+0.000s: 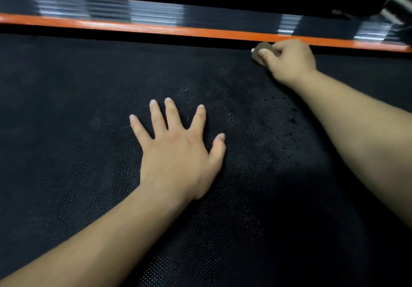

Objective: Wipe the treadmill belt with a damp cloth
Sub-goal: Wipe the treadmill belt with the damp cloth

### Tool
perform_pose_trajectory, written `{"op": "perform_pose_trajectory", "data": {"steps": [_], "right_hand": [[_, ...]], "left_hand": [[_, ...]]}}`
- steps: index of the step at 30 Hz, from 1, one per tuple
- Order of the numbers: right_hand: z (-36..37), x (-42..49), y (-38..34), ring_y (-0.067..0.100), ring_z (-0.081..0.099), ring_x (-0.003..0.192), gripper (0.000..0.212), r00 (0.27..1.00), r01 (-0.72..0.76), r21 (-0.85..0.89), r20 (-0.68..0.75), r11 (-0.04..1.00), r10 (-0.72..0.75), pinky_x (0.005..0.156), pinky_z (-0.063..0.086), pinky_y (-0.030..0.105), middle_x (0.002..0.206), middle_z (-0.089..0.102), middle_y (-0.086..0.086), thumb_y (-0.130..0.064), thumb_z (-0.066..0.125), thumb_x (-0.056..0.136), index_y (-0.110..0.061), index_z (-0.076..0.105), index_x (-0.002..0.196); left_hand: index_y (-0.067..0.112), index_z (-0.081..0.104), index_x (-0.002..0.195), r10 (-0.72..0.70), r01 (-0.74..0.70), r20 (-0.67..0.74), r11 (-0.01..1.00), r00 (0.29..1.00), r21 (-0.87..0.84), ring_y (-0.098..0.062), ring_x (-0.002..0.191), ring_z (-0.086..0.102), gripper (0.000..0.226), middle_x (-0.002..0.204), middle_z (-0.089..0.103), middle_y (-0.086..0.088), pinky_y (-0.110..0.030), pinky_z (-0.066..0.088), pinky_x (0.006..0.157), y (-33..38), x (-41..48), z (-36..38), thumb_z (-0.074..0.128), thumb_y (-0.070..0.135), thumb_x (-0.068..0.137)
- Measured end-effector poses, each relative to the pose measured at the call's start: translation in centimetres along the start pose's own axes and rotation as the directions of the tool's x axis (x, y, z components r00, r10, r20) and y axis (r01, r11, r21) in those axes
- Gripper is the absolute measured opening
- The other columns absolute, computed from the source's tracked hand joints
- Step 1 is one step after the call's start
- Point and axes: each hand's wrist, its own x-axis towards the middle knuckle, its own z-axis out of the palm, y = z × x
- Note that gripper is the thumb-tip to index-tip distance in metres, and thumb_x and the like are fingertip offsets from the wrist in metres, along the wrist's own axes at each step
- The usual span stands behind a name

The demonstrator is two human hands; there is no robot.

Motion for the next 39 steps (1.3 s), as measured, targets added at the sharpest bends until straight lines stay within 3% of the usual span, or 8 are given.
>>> {"op": "perform_pose_trajectory", "data": {"steps": [6,11,17,21,23,28,33,39], "right_hand": [[-0.5,-7.4,-3.1,0.025,0.053,0.075,0.033,0.948,0.296,0.133,0.08,0.946,-0.308,0.064,0.038,0.034,0.077,0.052,0.001,-0.048,0.055,0.093,-0.027,0.057,0.068],[-1.9,-4.3,-0.1,0.032,0.063,0.091,0.039,0.999,-0.03,0.037,-0.012,0.999,0.031,0.067,0.04,0.032,0.087,0.065,0.003,-0.054,0.05,0.095,-0.022,0.073,0.099],[-3.3,-14.2,-4.2,0.024,0.055,0.076,0.025,0.925,0.321,0.179,0.153,0.93,-0.349,0.066,0.04,0.034,0.079,0.051,-0.003,-0.053,0.055,0.091,-0.035,0.061,0.075],[-3.5,-9.4,0.3,0.034,0.06,0.1,0.033,1.0,0.001,0.012,-0.011,1.0,-0.001,0.079,0.043,0.036,0.096,0.055,0.003,-0.052,0.05,0.096,-0.028,0.071,0.106],[-2.9,-10.8,-0.7,0.034,0.059,0.097,0.03,1.0,-0.029,0.051,0.014,0.998,0.028,0.077,0.04,0.036,0.093,0.049,0.0,-0.05,0.052,0.096,-0.027,0.069,0.103],[-4.8,-19.6,-3.7,0.024,0.054,0.078,0.027,0.939,0.288,0.203,0.132,0.936,-0.317,0.068,0.034,0.032,0.081,0.045,-0.004,-0.05,0.054,0.092,-0.027,0.069,0.093],[-4.8,-15.2,-0.6,0.031,0.057,0.094,0.03,1.0,0.007,0.047,0.018,0.999,-0.008,0.08,0.042,0.038,0.09,0.047,0.0,-0.051,0.05,0.096,-0.028,0.069,0.098],[-7.4,-26.1,-3.5,0.018,0.045,0.071,0.04,0.942,0.233,0.226,0.187,0.946,-0.277,0.069,0.029,0.031,0.074,0.039,-0.007,-0.046,0.056,0.093,-0.034,0.032,0.063]], "left_hand": [[0.04,0.008,0.16,-0.009,0.01,0.012,1.0,1.0,-0.016,-0.041,0.155,-0.01,0.074,0.169,0.001,-0.021,-0.069,-0.006,0.119,0.0,0.0,-0.1,0.011,0.074,0.095],[0.039,0.009,0.16,-0.012,0.013,0.028,1.0,1.0,-0.016,-0.041,0.155,-0.01,0.075,0.169,0.002,-0.021,-0.069,-0.006,0.119,0.1,-0.1,-0.4,0.012,0.074,0.095],[0.038,0.013,0.16,-0.017,0.018,0.036,1.0,0.999,-0.02,-0.041,0.156,-0.008,0.074,0.168,0.004,-0.022,-0.07,-0.005,0.119,0.2,-0.1,-0.5,0.015,0.073,0.095],[0.038,0.014,0.16,-0.019,0.02,0.043,0.999,0.999,-0.028,-0.04,0.156,-0.009,0.073,0.168,0.004,-0.022,-0.069,-0.007,0.119,0.0,-0.2,-0.5,0.015,0.073,0.096],[0.038,0.014,0.161,-0.023,0.025,0.055,0.999,0.998,-0.046,-0.039,0.156,-0.01,0.07,0.168,0.003,-0.022,-0.069,-0.009,0.119,0.0,0.0,-0.5,0.015,0.069,0.098],[0.039,0.016,0.161,-0.029,0.032,0.055,0.998,0.998,-0.054,-0.038,0.156,-0.012,0.065,0.169,0.001,-0.023,-0.069,-0.011,0.118,-0.2,0.1,-0.3,0.017,0.064,0.101],[0.038,0.018,0.16,-0.017,0.022,0.064,0.997,0.998,-0.077,-0.038,0.156,-0.012,0.064,0.168,0.001,-0.023,-0.069,-0.013,0.118,-0.2,0.1,-0.3,0.018,0.063,0.101],[0.037,0.018,0.16,-0.016,0.019,0.05,0.998,0.999,-0.055,-0.039,0.156,-0.012,0.067,0.168,0.001,-0.024,-0.07,-0.012,0.117,-0.2,0.1,-0.3,0.018,0.066,0.1]]}}
